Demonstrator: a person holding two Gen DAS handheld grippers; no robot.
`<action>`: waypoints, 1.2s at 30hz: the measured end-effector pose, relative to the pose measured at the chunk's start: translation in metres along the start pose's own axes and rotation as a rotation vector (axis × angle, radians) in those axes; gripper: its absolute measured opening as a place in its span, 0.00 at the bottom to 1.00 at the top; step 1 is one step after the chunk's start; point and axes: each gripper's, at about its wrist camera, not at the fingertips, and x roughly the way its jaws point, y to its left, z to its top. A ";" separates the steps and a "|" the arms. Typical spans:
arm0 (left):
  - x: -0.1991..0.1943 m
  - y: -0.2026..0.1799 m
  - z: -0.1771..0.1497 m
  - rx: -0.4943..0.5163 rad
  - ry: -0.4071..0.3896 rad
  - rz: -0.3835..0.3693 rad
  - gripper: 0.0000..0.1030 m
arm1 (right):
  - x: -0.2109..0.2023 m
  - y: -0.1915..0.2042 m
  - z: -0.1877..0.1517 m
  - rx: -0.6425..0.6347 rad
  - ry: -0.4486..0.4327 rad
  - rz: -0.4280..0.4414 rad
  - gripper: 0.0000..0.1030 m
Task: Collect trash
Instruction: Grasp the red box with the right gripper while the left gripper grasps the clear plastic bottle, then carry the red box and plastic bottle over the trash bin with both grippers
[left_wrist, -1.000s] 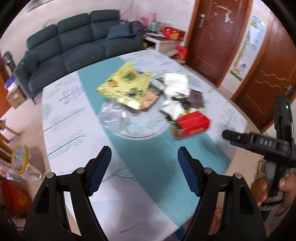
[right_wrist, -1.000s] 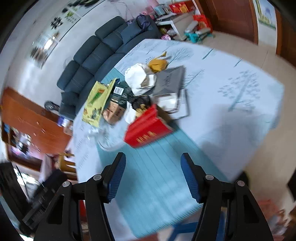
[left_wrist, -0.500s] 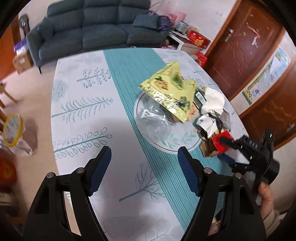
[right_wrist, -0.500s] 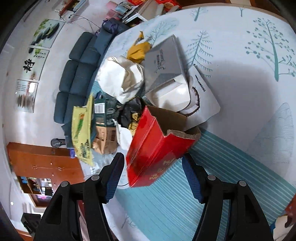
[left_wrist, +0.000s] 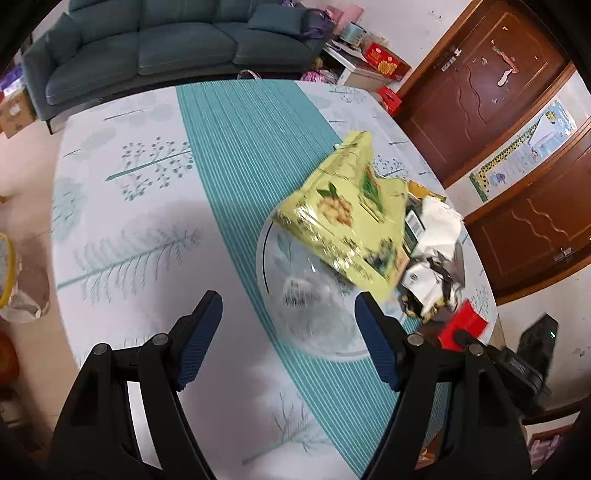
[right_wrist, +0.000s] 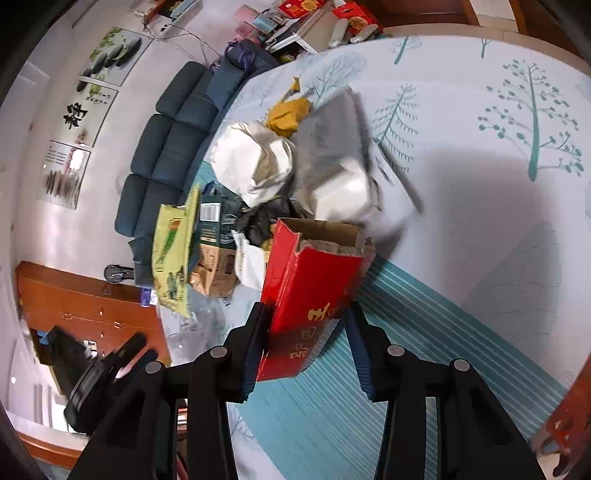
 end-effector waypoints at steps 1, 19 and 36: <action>0.008 0.002 0.006 0.005 0.024 -0.022 0.69 | -0.004 0.002 0.000 -0.011 -0.006 0.002 0.41; 0.092 -0.016 0.001 0.079 0.237 -0.123 0.36 | -0.024 0.012 -0.013 -0.101 -0.002 0.001 0.40; 0.044 -0.059 -0.098 0.029 0.274 -0.074 0.19 | -0.075 -0.029 -0.050 -0.060 0.006 0.024 0.40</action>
